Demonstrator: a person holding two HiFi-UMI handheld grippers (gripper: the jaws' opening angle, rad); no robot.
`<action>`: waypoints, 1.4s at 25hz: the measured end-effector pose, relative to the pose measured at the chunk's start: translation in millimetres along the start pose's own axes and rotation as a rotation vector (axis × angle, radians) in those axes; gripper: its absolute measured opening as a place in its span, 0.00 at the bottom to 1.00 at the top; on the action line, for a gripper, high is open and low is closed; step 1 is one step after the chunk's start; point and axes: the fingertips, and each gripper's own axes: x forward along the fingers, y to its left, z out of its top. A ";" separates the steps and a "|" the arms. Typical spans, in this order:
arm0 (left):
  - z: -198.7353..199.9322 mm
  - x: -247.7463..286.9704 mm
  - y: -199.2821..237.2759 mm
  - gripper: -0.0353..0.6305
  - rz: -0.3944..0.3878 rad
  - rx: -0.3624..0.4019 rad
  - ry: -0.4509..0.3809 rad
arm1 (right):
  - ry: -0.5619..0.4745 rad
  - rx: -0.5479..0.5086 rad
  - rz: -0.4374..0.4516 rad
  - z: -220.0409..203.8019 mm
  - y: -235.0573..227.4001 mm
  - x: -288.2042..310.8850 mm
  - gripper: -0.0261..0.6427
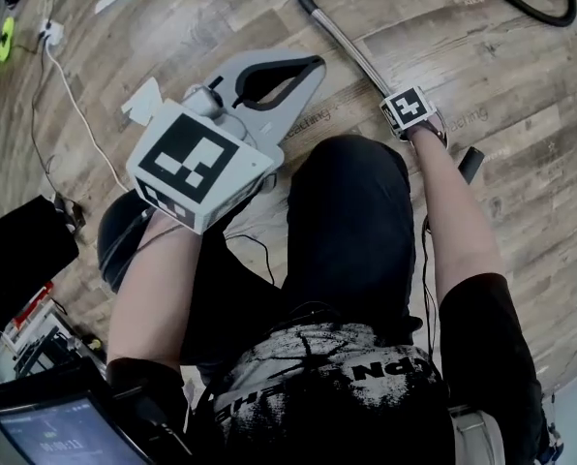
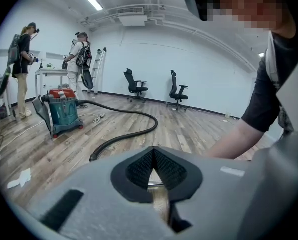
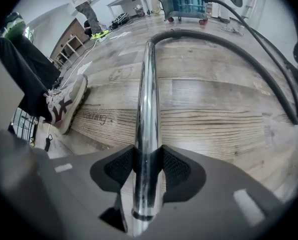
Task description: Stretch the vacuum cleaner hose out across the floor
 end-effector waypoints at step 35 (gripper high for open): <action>-144.7 286.6 58.5 0.29 -0.219 -1.689 -0.531 | 0.065 -0.162 -0.040 -3.8 -20.5 -162.7 0.30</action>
